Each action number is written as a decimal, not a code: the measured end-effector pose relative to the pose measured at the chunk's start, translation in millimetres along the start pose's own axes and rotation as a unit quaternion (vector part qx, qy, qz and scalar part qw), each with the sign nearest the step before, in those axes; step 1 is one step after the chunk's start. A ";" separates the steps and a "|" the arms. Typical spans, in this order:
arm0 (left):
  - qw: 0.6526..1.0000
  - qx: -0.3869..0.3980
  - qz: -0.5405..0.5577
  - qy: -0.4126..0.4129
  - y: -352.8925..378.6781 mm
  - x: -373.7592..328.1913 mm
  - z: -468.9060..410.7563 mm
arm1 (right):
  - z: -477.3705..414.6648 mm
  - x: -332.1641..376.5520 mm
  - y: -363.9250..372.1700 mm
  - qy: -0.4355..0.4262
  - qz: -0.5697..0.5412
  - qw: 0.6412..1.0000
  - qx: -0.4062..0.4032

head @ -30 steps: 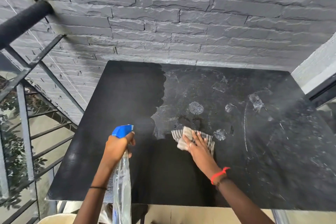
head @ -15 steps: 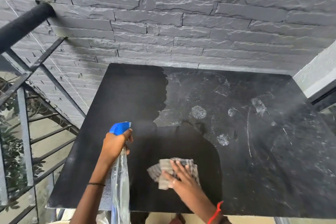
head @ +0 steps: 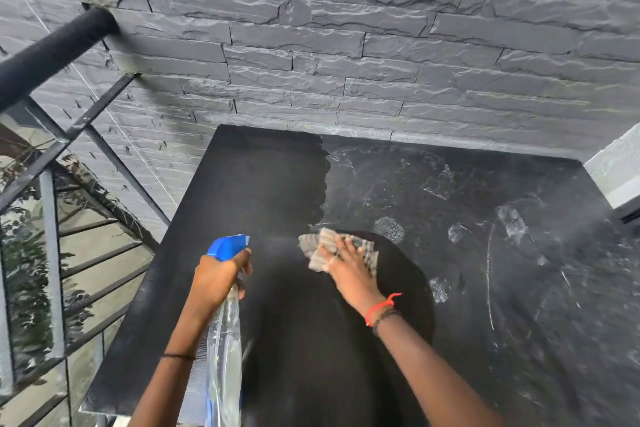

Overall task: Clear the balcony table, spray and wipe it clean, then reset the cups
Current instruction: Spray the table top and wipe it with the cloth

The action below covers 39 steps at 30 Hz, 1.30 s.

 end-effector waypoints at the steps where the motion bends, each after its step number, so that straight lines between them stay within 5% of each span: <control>1: 1.000 -0.003 0.001 0.001 0.3 -2.9 -2.7 | 4.8 14.4 8.8 -0.026 -0.001 1.000 0.004; 6: 0.999 -0.021 0.016 0.018 4.3 -22.1 -16.3 | 73.8 32.0 54.3 -0.119 0.024 0.991 0.051; 8: 0.999 -0.024 0.015 0.015 6.4 -26.9 -21.9 | 99.4 2.6 62.2 -0.084 0.021 0.992 0.087; 12: 0.999 -0.032 0.015 -0.001 8.6 -28.7 -31.8 | 86.1 -69.7 27.4 -0.038 0.032 0.999 -0.003; 15: 0.999 -0.035 0.018 -0.002 10.5 -30.7 -35.4 | 28.7 -88.8 0.5 0.011 0.008 1.000 0.005; 22: 0.998 -0.052 0.022 -0.005 9.7 -29.0 -46.5 | -66.6 9.9 -8.0 -0.028 -0.009 0.998 0.064; 29: 0.998 -0.053 0.029 -0.015 11.3 -41.8 -59.1 | 25.5 39.1 35.7 -0.154 0.035 0.983 0.091; 33: 0.999 -0.043 0.028 -0.008 16.8 -52.4 -62.6 | 54.6 -37.3 18.0 -0.076 0.051 0.995 0.034; 39: 0.998 -0.051 0.021 -0.013 19.4 -59.6 -66.0 | -40.0 -100.0 -16.4 0.022 0.030 0.999 0.014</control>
Point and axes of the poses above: each hand's wrist, its own z-axis away from the middle knuckle, its own y-axis out of the palm, x = y × z, the point moved 6 cm from there along -z, towards the middle knuckle, and after that the axes turned 2 degrees about -y, right-handed, at the moved point
